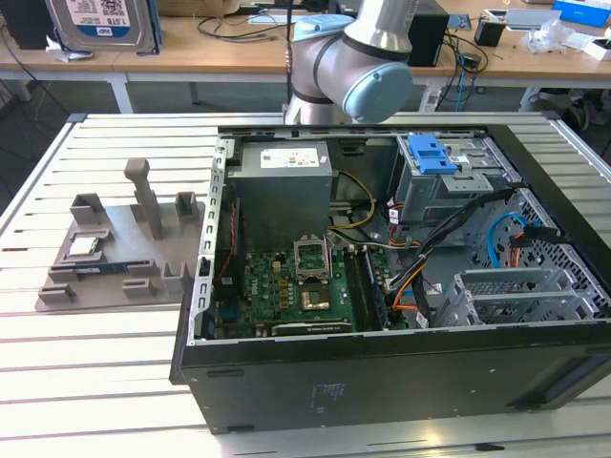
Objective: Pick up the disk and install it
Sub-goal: 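Pick up the disk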
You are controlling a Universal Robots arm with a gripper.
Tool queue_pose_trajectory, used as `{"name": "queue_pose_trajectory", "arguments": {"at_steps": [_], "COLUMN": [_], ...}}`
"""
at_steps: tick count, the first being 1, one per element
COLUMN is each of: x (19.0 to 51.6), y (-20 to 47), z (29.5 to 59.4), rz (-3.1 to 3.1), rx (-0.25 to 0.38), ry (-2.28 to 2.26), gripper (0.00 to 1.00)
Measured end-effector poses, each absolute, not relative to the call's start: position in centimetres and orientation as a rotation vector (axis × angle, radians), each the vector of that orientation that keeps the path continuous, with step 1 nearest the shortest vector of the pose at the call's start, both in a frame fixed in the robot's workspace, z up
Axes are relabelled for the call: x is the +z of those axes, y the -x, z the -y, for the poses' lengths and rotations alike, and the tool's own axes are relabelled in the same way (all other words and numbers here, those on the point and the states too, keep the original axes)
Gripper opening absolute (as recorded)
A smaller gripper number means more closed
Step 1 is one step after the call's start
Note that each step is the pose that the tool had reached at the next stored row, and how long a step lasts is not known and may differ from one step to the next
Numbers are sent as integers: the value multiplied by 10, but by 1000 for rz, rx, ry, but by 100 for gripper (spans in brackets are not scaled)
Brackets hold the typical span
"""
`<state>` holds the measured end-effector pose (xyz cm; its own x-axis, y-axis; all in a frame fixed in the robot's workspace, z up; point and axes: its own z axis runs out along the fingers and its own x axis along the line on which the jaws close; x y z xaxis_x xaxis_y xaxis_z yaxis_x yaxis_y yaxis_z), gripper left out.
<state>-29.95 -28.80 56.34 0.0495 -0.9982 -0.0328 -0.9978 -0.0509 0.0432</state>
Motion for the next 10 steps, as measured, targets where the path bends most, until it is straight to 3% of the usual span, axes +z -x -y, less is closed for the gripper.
{"name": "queue_pose_trajectory", "arguments": {"at_steps": [10], "x": [563], "y": [259], "z": [288], "rz": [2157], "rx": [-86], "ry": [-2268], "gripper": [37]}}
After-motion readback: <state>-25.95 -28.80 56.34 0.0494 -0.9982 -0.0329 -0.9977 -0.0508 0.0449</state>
